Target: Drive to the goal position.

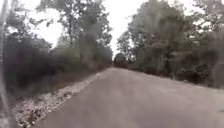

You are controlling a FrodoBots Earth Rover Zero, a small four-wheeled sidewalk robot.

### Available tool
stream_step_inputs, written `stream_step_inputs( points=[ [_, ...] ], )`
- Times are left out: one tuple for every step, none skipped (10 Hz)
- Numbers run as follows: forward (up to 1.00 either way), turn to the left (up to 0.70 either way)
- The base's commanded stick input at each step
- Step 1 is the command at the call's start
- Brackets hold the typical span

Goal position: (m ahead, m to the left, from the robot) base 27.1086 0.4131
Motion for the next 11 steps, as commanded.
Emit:
stream_step_inputs(
  points=[
    [0.7,0.0],
    [0.7,0.0],
    [0.7,0.0],
    [0.7,0.0],
    [0.7,0.0],
    [0.7,0.0],
    [0.7,0.0],
    [0.7,0.0],
    [0.7,0.0],
    [0.7,0.0],
    [0.7,0.0]
  ],
)
